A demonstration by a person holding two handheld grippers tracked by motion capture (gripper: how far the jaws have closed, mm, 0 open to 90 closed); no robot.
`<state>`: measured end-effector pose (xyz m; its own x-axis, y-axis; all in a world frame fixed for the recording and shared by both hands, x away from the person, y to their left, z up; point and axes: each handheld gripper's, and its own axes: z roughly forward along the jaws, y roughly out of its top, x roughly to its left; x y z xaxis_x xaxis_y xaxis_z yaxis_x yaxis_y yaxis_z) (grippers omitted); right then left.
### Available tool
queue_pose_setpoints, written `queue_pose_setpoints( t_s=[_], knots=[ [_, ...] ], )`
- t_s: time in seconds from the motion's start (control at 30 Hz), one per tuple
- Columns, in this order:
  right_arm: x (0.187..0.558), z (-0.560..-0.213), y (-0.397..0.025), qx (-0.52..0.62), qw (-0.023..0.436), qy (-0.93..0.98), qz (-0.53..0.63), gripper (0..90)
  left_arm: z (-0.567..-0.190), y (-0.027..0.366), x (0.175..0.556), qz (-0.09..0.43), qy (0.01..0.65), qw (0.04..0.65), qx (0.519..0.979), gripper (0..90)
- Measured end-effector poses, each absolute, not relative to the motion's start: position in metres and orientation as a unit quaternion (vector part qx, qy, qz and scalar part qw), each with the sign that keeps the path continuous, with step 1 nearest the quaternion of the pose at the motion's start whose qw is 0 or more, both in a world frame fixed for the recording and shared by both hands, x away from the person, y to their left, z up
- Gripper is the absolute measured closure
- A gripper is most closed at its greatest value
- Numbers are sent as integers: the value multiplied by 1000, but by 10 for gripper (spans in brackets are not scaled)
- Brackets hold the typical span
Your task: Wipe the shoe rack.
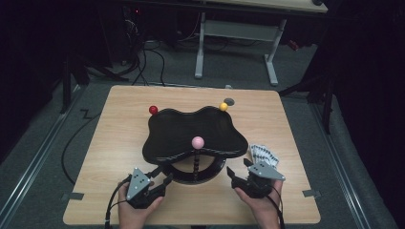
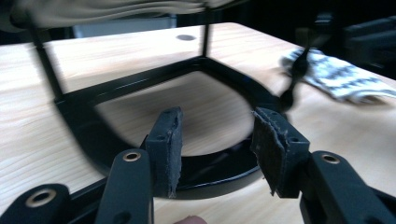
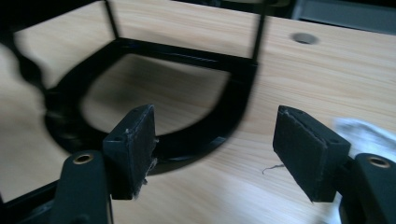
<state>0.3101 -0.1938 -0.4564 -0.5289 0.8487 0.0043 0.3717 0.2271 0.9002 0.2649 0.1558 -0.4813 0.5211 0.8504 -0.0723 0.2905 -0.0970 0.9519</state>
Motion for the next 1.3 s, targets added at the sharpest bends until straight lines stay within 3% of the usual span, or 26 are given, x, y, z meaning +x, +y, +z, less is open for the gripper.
queue_pose_setpoints(
  t_s=[0.23,0.47,0.53,0.57,0.63,0.67,0.7,0.73,0.8,1.0,1.3],
  knots=[
    [298,-458,-151,366,225,761,485,346,-488,181,275,280,460,508,672,536],
    [298,-462,-120,345,225,768,490,355,-491,191,280,286,475,502,664,540],
    [299,-463,-109,337,216,770,497,397,-492,193,281,289,478,495,665,543],
    [300,-465,-101,333,217,772,496,480,-493,194,282,288,482,494,664,546],
    [300,-466,-97,331,220,773,496,505,-494,195,283,289,485,491,664,553],
    [301,-469,-92,337,219,770,496,576,-495,196,284,289,487,489,664,556],
    [301,-469,-92,337,219,770,496,576,-495,196,284,289,487,489,664,558],
    [301,-471,-90,345,224,766,493,681,-496,197,285,288,488,489,664,559],
    [302,-472,-89,344,223,765,496,744,-496,198,285,288,489,490,662,559],
    [298,-472,-93,342,236,768,488,756,-498,197,286,305,489,470,669,554],
    [294,-479,-134,360,235,747,508,752,-500,197,291,300,494,469,668,551]
  ],
)
